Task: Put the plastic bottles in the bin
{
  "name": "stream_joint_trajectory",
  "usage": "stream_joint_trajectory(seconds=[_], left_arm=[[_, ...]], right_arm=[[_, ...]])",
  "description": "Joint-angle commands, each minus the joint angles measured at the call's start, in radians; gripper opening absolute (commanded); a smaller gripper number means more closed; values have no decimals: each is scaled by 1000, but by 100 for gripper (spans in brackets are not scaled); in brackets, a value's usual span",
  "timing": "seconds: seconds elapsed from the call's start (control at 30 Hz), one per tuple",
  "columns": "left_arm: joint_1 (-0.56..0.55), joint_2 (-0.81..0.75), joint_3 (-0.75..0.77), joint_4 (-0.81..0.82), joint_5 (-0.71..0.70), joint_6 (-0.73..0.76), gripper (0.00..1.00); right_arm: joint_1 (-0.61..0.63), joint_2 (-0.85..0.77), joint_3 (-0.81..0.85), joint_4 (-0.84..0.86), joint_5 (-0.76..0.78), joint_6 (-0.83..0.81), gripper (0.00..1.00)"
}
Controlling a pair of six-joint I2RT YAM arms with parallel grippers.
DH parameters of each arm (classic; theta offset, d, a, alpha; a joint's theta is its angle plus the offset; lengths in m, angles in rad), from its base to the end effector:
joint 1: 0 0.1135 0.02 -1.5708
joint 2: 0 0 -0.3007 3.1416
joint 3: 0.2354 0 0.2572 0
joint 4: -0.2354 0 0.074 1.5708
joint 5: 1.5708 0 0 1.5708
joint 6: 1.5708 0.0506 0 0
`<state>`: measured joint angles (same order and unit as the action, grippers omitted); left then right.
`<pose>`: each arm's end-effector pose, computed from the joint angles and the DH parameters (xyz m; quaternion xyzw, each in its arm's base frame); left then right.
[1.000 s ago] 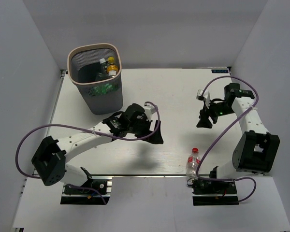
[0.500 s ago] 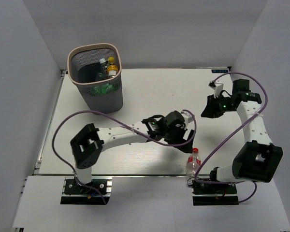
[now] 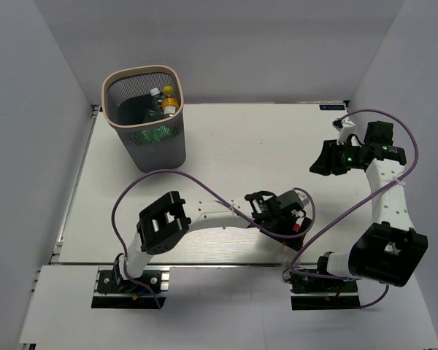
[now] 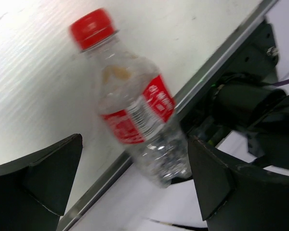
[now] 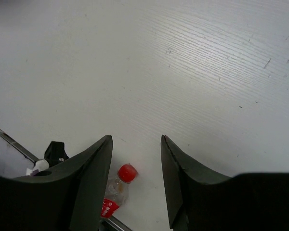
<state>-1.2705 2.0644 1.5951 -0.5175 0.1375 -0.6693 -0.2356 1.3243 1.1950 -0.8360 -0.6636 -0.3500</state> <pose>0.1357 -0.4616 0.2151 0.3018 0.9067 -0.2741 0.1081 0.2671 -0.0321 0.3387 -0.1485 0.8954 0.2163 0.3596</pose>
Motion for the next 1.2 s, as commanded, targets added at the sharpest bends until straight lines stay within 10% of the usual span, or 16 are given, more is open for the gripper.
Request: stream_joint_trajectory(seconds=[0.0, 0.53, 0.9, 1.17], left_arm=[[-24, 16, 71, 43, -1, -36, 100], [-86, 151, 200, -251, -234, -111, 100], [-56, -44, 43, -283, -412, -102, 27], [66, -271, 43, -414, -610, -81, 12]], right_arm=[[-21, -23, -6, 15, -39, -3, 51], [-97, -40, 0, -6, -163, -17, 52], [-137, -48, -18, -14, -252, -36, 46], [-159, -83, -51, -21, -323, -78, 34]])
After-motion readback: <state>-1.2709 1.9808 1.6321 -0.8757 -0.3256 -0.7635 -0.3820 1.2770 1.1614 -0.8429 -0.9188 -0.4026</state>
